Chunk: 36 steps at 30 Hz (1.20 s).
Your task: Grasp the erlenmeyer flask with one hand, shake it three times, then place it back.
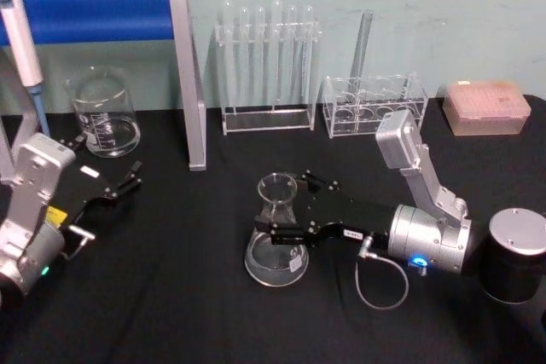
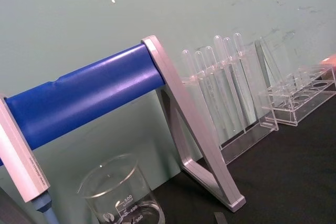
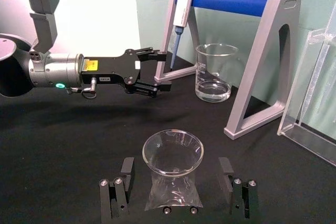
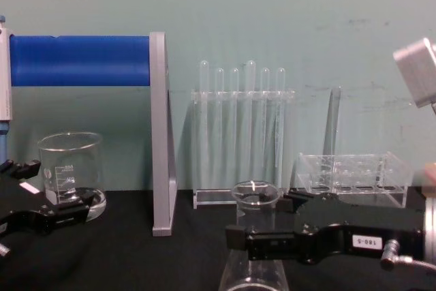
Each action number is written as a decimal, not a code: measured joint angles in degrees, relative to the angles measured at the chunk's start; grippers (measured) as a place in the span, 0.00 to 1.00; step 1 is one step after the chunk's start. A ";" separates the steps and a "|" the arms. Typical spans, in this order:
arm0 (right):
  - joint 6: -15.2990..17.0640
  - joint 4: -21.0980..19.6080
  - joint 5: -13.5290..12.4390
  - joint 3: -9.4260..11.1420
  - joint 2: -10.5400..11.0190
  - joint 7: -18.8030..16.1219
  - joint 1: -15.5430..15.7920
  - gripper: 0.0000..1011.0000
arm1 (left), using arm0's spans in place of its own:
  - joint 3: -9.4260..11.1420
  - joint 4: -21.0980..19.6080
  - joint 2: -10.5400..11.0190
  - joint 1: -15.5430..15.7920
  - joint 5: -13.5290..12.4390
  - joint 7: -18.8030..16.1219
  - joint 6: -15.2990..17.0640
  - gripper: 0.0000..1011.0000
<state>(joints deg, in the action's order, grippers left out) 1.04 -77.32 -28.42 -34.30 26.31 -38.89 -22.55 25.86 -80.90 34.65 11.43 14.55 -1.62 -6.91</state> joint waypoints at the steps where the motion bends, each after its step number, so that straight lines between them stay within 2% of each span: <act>1: 0.00 0.00 0.00 0.00 0.00 0.00 0.00 0.99 | 0.00 0.00 0.00 0.00 0.00 0.00 0.00 0.99; 21: -0.02 0.02 -0.16 0.05 -0.01 -0.07 -0.05 0.99 | 0.00 0.00 0.00 0.00 0.00 0.00 0.00 0.99; 29: -0.05 0.03 -0.20 0.05 0.00 -0.11 -0.05 0.79 | 0.00 0.00 0.00 0.00 0.00 0.00 0.00 0.99; 30: -0.05 0.02 -0.20 0.05 0.00 -0.12 -0.05 0.79 | 0.00 0.00 0.00 0.00 0.00 0.00 0.00 0.99; 32: -0.05 0.02 -0.21 0.05 0.00 -0.13 -0.05 0.70 | 0.00 0.00 0.00 0.00 0.00 0.00 0.00 0.99; 33: -0.05 0.02 -0.22 0.05 0.00 -0.13 -0.05 0.70 | 0.00 0.00 0.00 0.00 0.00 0.00 0.00 0.99; 35: -0.05 0.02 -0.22 0.05 -0.01 -0.13 -0.05 0.60 | 0.00 0.00 0.00 0.00 0.00 0.00 0.00 0.99; 36: -0.05 0.02 -0.23 0.05 -0.01 -0.13 -0.05 0.58 | 0.00 0.00 0.00 0.00 0.00 0.00 0.00 0.99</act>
<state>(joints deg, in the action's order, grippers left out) 0.98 -77.29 -28.65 -34.25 26.31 -39.02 -22.60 25.86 -80.90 34.65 11.43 14.55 -1.62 -6.91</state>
